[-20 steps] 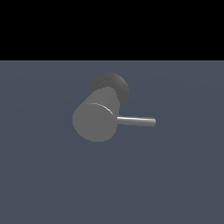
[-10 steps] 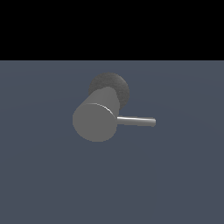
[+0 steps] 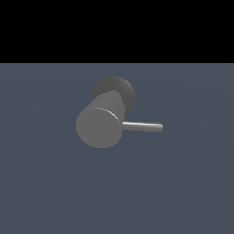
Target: Turn on the faucet by rotating a designated handle.
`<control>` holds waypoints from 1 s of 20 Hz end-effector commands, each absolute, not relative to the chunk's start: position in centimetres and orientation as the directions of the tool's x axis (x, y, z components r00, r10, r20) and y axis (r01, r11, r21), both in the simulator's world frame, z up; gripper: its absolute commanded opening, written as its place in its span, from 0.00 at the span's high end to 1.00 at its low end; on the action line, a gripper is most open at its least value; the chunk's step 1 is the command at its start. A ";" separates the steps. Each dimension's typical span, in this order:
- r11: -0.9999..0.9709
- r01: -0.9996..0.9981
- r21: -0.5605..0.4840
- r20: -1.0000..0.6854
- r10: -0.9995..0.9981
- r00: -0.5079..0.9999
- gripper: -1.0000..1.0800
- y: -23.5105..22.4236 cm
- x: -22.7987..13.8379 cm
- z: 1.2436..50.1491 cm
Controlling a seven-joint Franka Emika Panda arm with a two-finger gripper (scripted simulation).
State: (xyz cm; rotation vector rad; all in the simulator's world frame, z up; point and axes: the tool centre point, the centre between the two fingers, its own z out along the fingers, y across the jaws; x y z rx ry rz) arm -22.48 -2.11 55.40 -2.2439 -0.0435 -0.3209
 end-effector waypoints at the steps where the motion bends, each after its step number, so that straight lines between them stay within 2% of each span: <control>1: -0.557 0.159 -0.815 0.260 -0.106 0.960 1.00 -2.7 -22.2 56.0; 10: -0.228 0.211 -0.951 0.264 -0.237 0.935 1.00 -5.8 -20.6 57.6; 20: 0.152 0.238 -0.959 0.161 -0.400 0.902 1.00 -11.1 -18.1 57.3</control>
